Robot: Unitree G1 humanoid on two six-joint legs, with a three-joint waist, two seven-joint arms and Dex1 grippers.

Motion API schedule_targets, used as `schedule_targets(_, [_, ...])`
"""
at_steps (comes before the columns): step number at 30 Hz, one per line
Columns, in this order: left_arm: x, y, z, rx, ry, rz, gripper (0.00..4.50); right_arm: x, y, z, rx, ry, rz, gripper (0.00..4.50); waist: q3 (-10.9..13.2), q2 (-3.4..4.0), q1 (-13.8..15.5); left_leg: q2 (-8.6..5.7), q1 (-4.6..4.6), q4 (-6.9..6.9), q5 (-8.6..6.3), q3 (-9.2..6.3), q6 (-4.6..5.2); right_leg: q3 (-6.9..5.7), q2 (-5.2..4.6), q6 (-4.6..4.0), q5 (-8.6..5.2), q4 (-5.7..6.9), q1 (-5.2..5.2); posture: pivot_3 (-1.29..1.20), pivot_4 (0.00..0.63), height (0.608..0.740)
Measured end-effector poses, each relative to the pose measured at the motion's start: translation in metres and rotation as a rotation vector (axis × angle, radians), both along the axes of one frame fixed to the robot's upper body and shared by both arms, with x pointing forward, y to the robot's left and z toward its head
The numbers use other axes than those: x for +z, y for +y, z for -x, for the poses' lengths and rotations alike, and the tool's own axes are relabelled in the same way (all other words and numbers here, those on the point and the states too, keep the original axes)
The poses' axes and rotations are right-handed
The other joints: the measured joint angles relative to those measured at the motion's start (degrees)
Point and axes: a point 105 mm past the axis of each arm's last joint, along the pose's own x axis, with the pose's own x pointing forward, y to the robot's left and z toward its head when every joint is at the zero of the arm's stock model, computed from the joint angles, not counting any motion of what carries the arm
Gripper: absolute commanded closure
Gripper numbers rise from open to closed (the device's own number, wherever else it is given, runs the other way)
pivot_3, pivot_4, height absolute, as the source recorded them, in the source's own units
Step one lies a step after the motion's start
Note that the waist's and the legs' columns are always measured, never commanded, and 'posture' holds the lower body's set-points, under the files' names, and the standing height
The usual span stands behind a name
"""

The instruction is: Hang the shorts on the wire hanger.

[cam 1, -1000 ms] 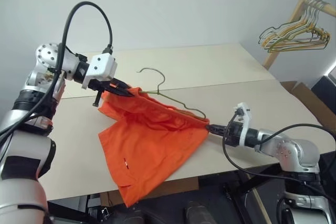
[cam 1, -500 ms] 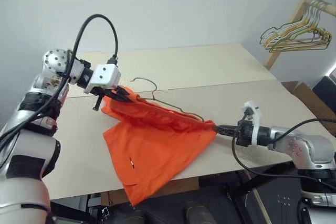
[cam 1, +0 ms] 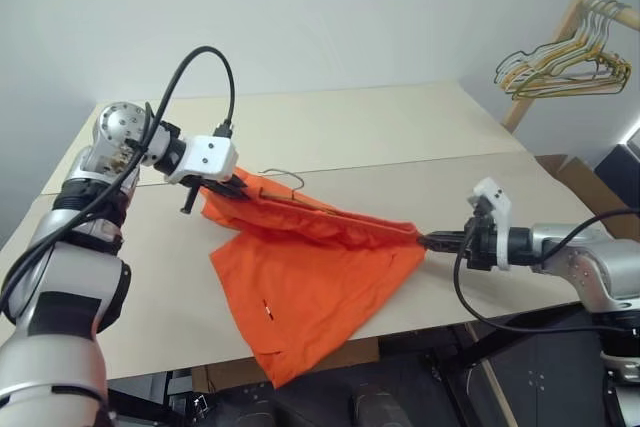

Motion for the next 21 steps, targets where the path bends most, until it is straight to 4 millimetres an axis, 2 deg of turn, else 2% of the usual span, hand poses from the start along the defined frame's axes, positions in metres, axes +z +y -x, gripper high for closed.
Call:
schedule_targets(3, [0.001, -0.006, -0.002, 0.002, -0.015, 0.045, 4.50, 0.020, 0.005, -0.002, 0.063, -0.146, 0.091, 4.45, 0.0, 0.00, -0.1, 0.01, 0.00, 0.01, 0.00, 0.00, 0.00, 0.00, 0.00, 0.01, 0.00, 0.00, -0.01, -0.15, 0.000, 0.740])
schedule_targets(8, [0.001, -0.014, -0.006, 0.000, -0.037, 0.061, 4.50, 0.072, 0.032, -0.011, 0.171, -0.414, 0.190, 4.45, 0.0, 0.01, -0.2, 0.02, 0.01, -0.02, 0.00, -0.01, 0.00, 0.00, 0.03, 0.00, -0.01, 0.04, -0.05, -0.16, 0.000, 0.740])
schedule_targets(10, [0.000, -0.018, -0.007, -0.002, -0.044, 0.067, 4.50, 0.084, 0.042, -0.009, 0.223, -0.501, 0.244, 4.45, 0.0, 0.00, -0.2, 0.03, -0.01, -0.02, -0.01, -0.03, 0.02, -0.02, 0.02, 0.01, 0.00, -0.01, -0.05, -0.16, 0.000, 0.740])
schedule_targets(14, [0.000, -0.022, -0.009, 0.002, -0.056, 0.080, 4.50, 0.073, 0.058, -0.004, 0.324, -0.529, 0.326, 4.45, 0.0, 0.00, -0.1, -0.03, -0.10, 0.06, -0.01, 0.00, 0.02, -0.04, -0.07, 0.02, 0.00, -0.03, -0.05, -0.16, 0.000, 0.740])
schedule_targets(21, [0.005, -0.023, -0.010, 0.005, -0.059, 0.115, 4.50, 0.067, 0.066, -0.007, 0.356, -0.568, 0.389, 4.45, 0.0, 0.00, -0.3, -0.01, -0.07, 0.05, -0.01, -0.01, 0.02, -0.04, -0.03, 0.02, 0.00, -0.01, -0.06, -0.15, 0.000, 0.740])
